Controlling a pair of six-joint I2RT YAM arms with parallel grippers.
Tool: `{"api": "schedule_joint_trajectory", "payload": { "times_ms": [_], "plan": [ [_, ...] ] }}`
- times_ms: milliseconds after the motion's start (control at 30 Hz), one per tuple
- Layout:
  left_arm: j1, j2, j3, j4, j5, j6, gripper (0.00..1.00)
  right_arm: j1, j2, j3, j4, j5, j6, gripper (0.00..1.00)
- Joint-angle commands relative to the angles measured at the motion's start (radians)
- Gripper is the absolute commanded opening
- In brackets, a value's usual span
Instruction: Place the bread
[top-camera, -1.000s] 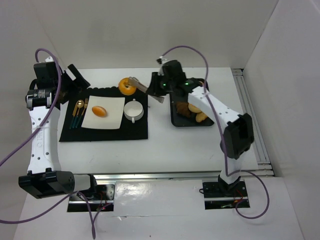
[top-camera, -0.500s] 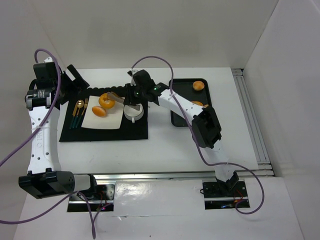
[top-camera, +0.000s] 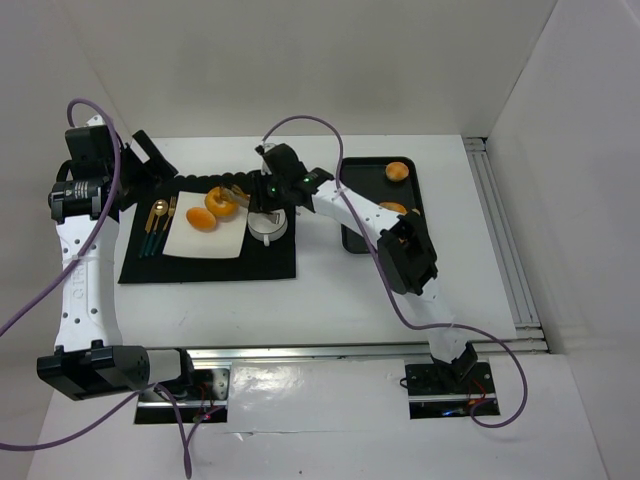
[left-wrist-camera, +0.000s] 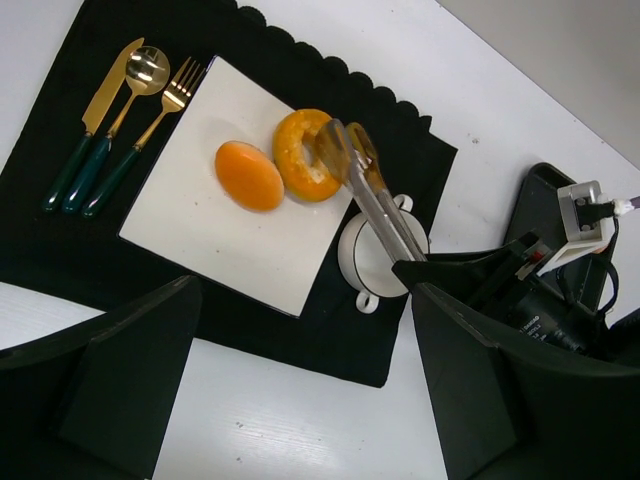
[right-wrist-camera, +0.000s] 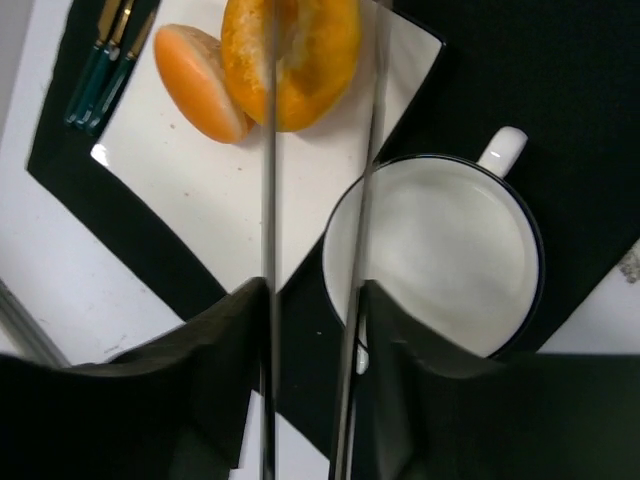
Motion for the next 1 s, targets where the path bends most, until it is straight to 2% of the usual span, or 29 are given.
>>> {"api": "schedule_joint_trajectory", "payload": {
  "times_ms": [0,200,400,533,700,767,800,967],
  "plan": [
    [0.006,-0.028,0.032,0.01,-0.007,0.008,1.0,0.007,-0.093,-0.029,0.034,0.019,-0.011,0.53],
    [0.006,-0.028,0.032,0.01,-0.007,0.008,1.0,0.007,-0.137,0.007,-0.012,0.019,-0.011,0.54],
    [0.006,-0.028,0.032,0.01,-0.007,0.008,1.0,-0.015,-0.232,-0.042,0.019,0.058,-0.011,0.54],
    [0.006,-0.028,0.032,0.01,-0.007,0.008,1.0,-0.072,-0.31,-0.084,0.019,0.093,-0.021,0.54],
    [0.006,-0.028,0.032,0.01,0.002,0.008,1.0,-0.184,-0.51,-0.28,-0.013,0.163,-0.041,0.53],
    [0.006,-0.028,0.032,0.01,0.002,0.008,1.0,-0.239,-0.611,-0.41,-0.038,0.224,-0.051,0.53],
    [0.006,-0.028,0.032,0.01,0.002,0.008,1.0,-0.26,-0.645,-0.493,-0.061,0.242,-0.051,0.53],
    [0.006,-0.016,0.016,0.021,0.011,-0.001,1.0,-0.417,-0.851,-0.683,-0.185,0.34,-0.051,0.52]
  ]
}}
